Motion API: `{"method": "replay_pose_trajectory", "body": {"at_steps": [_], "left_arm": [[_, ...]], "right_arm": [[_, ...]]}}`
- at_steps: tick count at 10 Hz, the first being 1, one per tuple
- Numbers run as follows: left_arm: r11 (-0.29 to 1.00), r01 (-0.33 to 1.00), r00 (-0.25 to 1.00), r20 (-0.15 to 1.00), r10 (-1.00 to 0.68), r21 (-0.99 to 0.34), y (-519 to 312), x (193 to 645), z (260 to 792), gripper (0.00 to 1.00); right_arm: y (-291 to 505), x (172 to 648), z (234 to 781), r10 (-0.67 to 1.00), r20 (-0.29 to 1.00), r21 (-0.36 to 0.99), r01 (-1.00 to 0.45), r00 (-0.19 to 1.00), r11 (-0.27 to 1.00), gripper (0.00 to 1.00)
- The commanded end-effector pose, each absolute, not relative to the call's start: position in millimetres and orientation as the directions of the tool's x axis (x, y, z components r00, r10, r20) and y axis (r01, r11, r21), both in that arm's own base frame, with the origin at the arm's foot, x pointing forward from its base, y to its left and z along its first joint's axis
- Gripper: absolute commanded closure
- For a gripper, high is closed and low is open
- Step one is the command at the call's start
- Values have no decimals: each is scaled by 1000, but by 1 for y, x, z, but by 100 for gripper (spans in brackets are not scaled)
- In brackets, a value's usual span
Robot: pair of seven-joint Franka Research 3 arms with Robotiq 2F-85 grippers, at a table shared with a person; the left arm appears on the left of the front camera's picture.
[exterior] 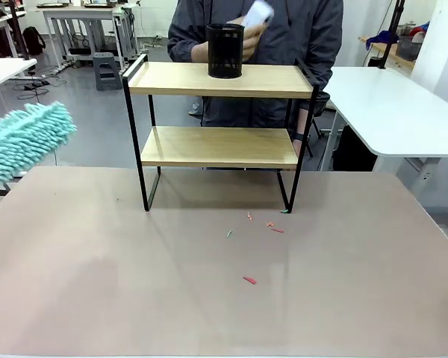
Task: Clean the shelf.
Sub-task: Clean the remaining tier of the Shelf with the Duster once objects are removed, then hand the Duster back to the human.
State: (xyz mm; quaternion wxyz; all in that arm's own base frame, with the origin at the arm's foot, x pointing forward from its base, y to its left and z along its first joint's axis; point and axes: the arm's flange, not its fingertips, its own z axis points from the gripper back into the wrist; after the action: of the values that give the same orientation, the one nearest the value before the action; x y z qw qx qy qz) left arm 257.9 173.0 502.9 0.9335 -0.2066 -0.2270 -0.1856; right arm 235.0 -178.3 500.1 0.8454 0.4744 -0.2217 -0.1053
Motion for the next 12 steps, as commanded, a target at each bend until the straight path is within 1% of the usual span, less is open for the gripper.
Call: {"method": "replay_pose_trajectory", "body": {"at_steps": [1, 9, 10, 11, 12], "left_arm": [[845, 462, 799, 540, -264, -271, 174, 235, 509, 88], [846, 451, 809, 530, -254, -284, 180, 236, 514, 88], [794, 495, 784, 575, -234, -352, 181, 235, 529, 88], [725, 571, 657, 743, -123, -385, 181, 235, 570, 88], [700, 631, 534, 842, -79, -335, 171, 230, 607, 88]], "right_arm": [[-179, 236, 502, -385, 300, 852, -64, 873, 519, 0], [-179, 236, 502, -385, 300, 852, -64, 873, 519, 0], [-178, 235, 500, -389, 275, 849, -32, 879, 528, 0], [-181, 237, 550, -404, 393, 795, -84, 826, 600, 0], [-167, 250, 602, -407, 505, 763, -174, 761, 622, 0]]}}
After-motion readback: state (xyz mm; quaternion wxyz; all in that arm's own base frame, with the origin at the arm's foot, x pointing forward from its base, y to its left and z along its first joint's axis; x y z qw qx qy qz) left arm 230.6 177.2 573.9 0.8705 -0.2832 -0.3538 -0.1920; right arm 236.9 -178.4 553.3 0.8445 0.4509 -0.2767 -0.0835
